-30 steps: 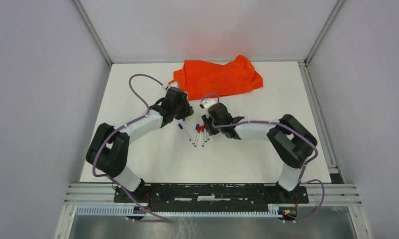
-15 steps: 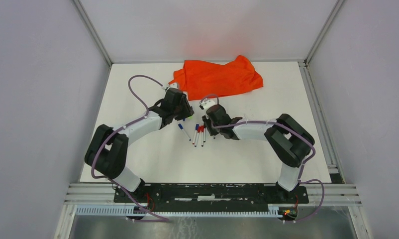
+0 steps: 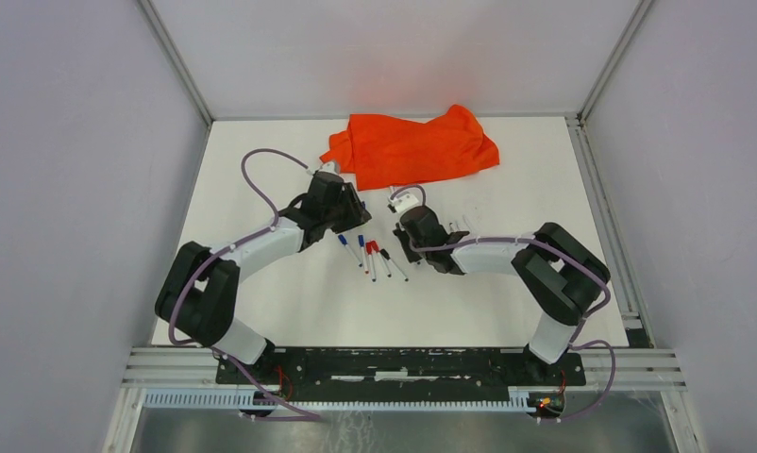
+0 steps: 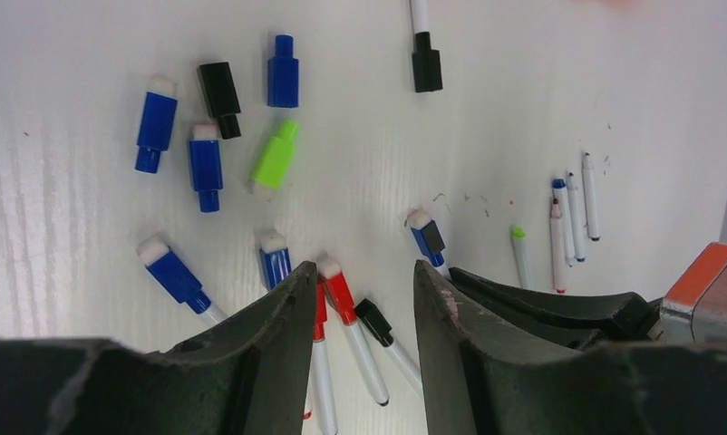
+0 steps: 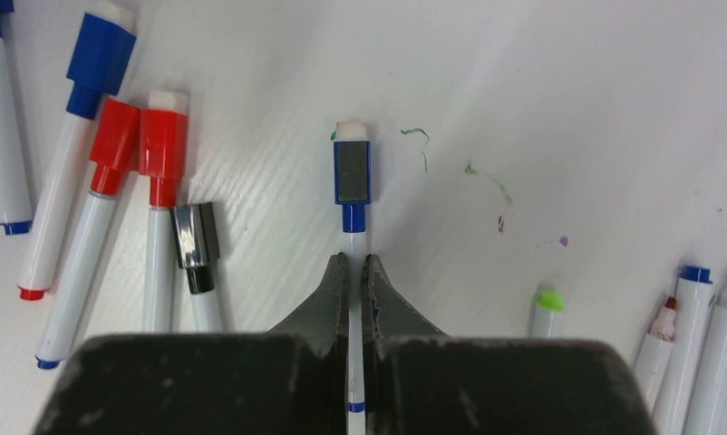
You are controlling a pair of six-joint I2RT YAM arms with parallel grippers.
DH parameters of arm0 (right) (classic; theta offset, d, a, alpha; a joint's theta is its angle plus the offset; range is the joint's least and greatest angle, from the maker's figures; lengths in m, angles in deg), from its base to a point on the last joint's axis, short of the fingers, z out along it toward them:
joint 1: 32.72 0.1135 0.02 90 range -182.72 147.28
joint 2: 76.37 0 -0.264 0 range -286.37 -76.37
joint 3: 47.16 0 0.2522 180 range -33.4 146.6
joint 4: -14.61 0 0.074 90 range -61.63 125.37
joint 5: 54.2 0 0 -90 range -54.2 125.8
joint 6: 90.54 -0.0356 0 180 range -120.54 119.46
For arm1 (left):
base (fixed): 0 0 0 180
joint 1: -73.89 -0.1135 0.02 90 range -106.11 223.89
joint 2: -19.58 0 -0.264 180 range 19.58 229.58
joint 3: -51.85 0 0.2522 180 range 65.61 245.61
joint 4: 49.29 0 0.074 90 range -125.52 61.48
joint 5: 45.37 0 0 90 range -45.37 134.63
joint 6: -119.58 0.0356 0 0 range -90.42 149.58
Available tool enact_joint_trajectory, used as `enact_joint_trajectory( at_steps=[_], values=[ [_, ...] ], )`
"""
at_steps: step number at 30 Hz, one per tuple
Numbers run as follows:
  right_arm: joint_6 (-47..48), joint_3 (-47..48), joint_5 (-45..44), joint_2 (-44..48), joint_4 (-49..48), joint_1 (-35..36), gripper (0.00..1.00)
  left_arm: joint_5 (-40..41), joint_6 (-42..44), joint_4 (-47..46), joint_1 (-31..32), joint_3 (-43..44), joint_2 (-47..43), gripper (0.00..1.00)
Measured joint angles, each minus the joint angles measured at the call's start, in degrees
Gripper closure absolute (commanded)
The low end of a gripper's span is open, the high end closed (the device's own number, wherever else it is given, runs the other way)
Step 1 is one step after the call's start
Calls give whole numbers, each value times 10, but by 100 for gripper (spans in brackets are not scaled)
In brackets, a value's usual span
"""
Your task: Open the pen caps
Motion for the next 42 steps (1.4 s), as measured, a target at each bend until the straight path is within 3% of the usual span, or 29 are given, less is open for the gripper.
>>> enact_joint_trajectory(
  at_steps=[15,26,42],
  values=[
    [-27,-120,80,161,-51,0,100,-109,-51,-55,42,-8,-18,47],
    [-70,-183,115,258,-95,16,100,-73,-101,-44,131,-17,-42,46],
    [-80,-207,87,302,-99,29,100,10,-116,-11,147,-27,-111,43]
  ],
)
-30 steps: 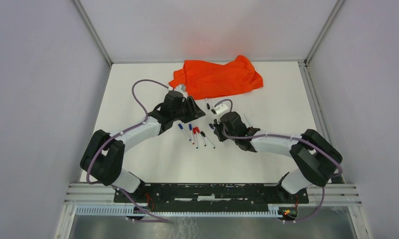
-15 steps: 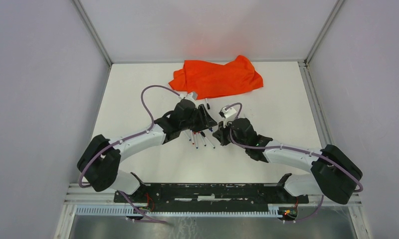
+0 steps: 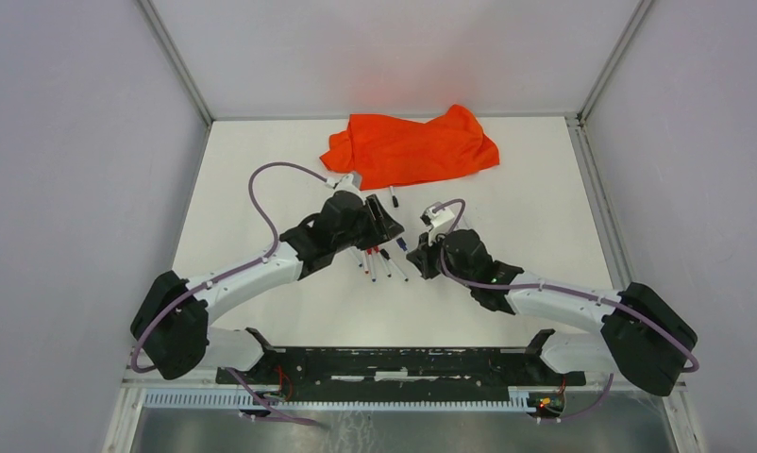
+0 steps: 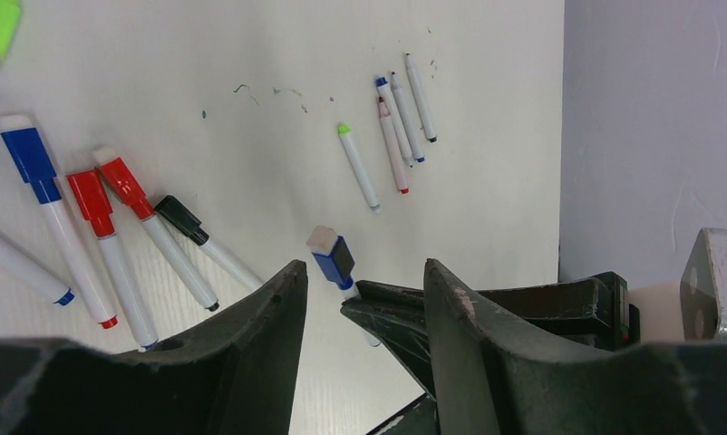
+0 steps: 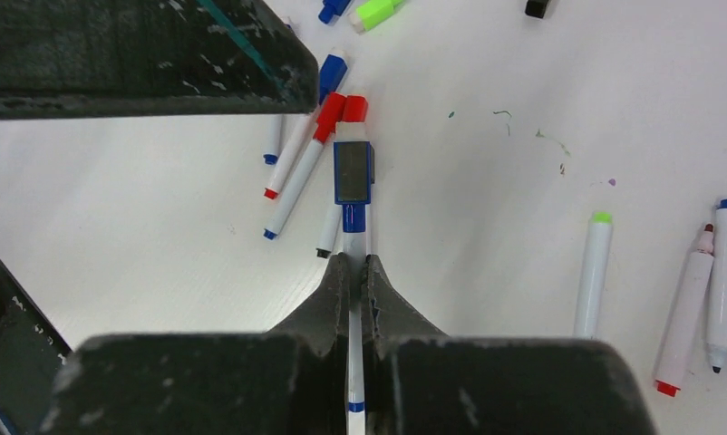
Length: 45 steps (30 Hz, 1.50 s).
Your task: Open the pen caps
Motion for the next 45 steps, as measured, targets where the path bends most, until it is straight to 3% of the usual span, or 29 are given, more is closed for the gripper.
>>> enact_joint_trajectory(
  at_steps=[17,28,36,40,43,45],
  values=[
    [-19,-15,1,28,-27,15,100,22,-17,-2,17,-23,5,42],
    [-40,-22,23,28,-61,20,100,43,-37,-17,33,-26,11,47],
    [-54,-28,32,28,-78,20,100,60,-54,-36,41,-38,11,74],
    [-61,-31,33,28,-83,20,100,67,-59,-44,45,-41,10,97],
    [-64,-32,36,28,-86,20,100,69,-60,-50,45,-44,8,98],
    [-64,-34,37,28,-89,20,94,69,-60,-54,46,-48,6,98]
  ],
)
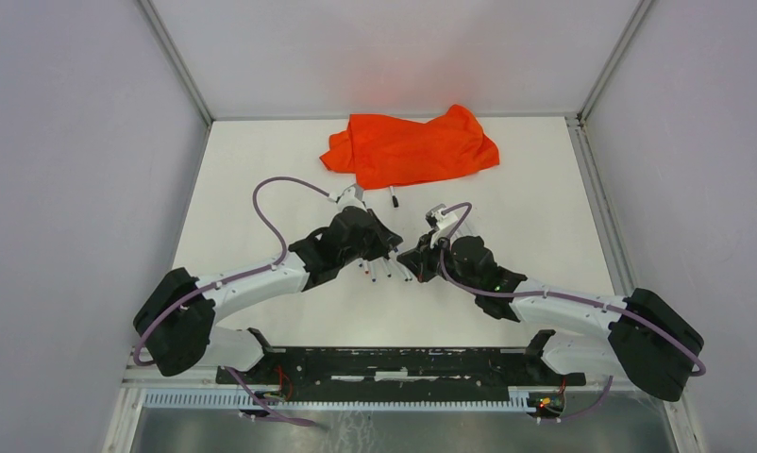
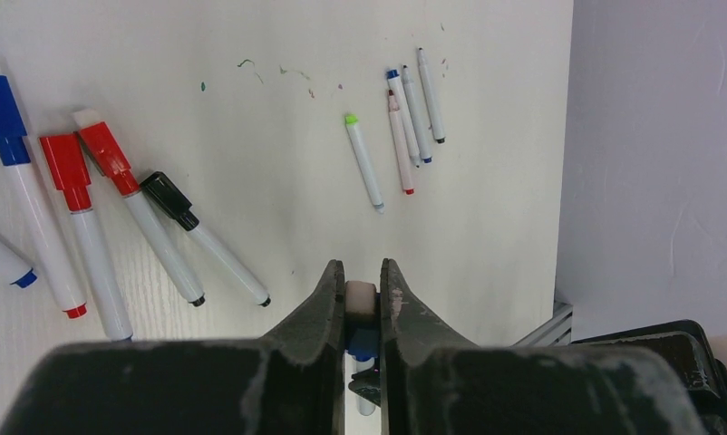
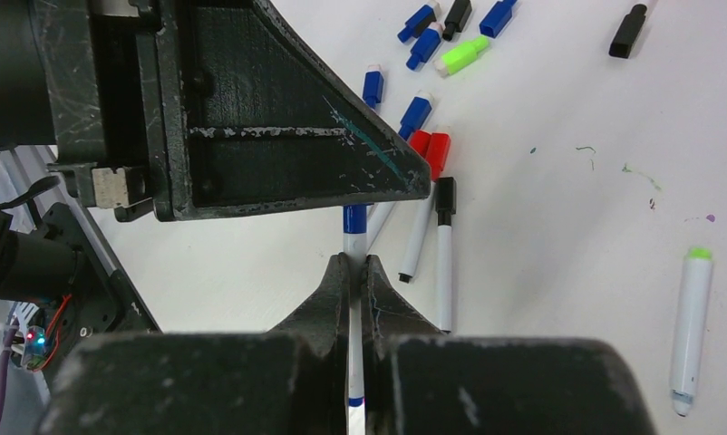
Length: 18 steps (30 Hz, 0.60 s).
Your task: Open the pen caps
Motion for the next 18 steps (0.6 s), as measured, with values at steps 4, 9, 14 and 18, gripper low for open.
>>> enact_joint_trajectory(
  at_steps=[4,9,14,18],
  values=[
    [1,-1,5,0,0,0,84,-2,1,-6,1,-3,0,98],
    [5,-1,9,0,0,0,80,-7,7,-11,2,-3,0,98],
    [7,-1,14,-5,0,0,81,-16,9,-19,5,-3,0,98],
    [7,-1,14,-7,0,0,100,-17,11,-19,5,-3,0,98]
  ],
)
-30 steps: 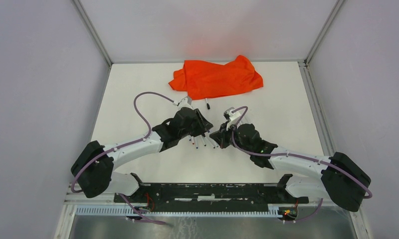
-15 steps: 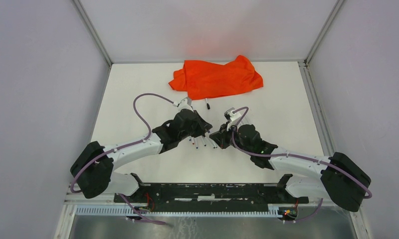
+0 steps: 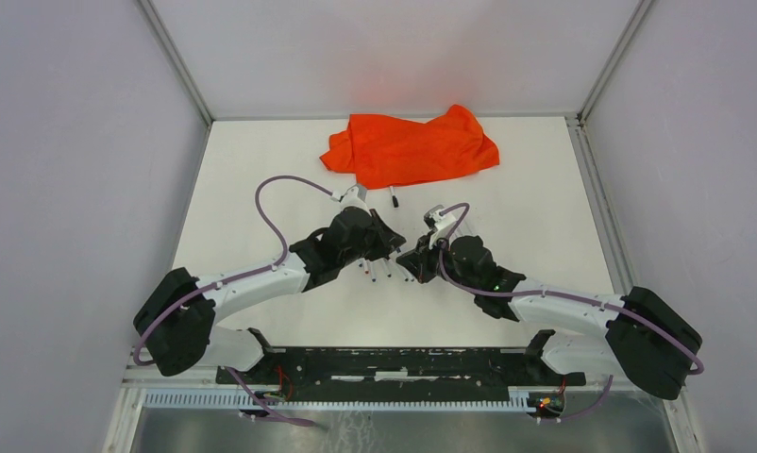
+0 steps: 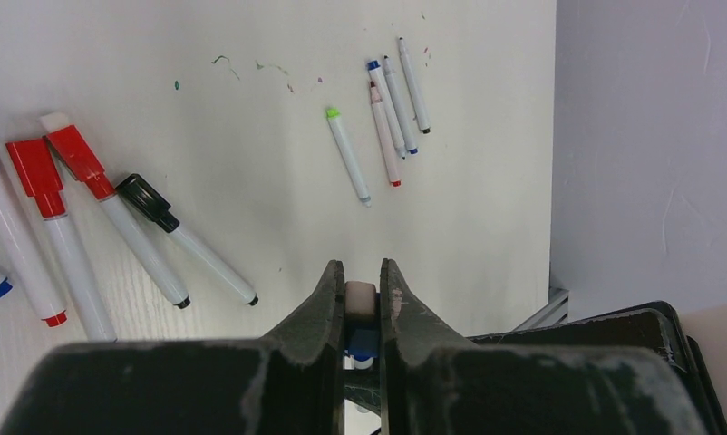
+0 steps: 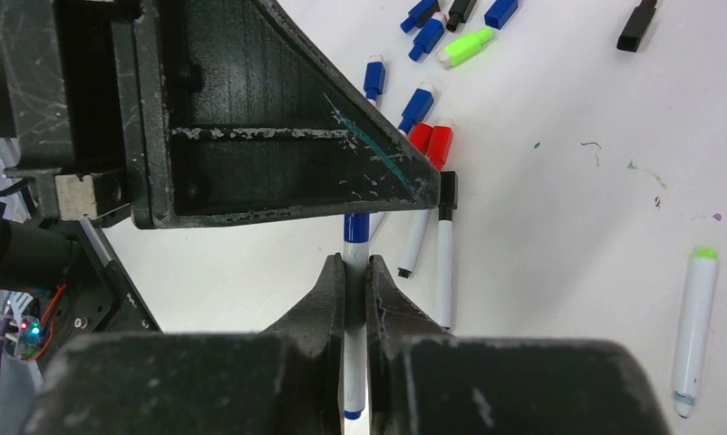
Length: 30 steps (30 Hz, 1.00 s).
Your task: Open the pen caps
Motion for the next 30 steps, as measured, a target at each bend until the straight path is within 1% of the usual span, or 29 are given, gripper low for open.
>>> enact_joint_trajectory(
  at_steps=[13,18,27,30],
  values=[
    [19,3,-18,-5,12,0,100,19,0,12,2,8,8,98],
    [40,13,-52,-12,23,2,100,19,0,43,-8,46,36,98],
    [72,31,-135,-29,31,13,100,-16,-2,114,-37,129,93,98],
    [88,25,-173,-39,91,17,100,7,-1,130,-58,165,112,98]
  ],
)
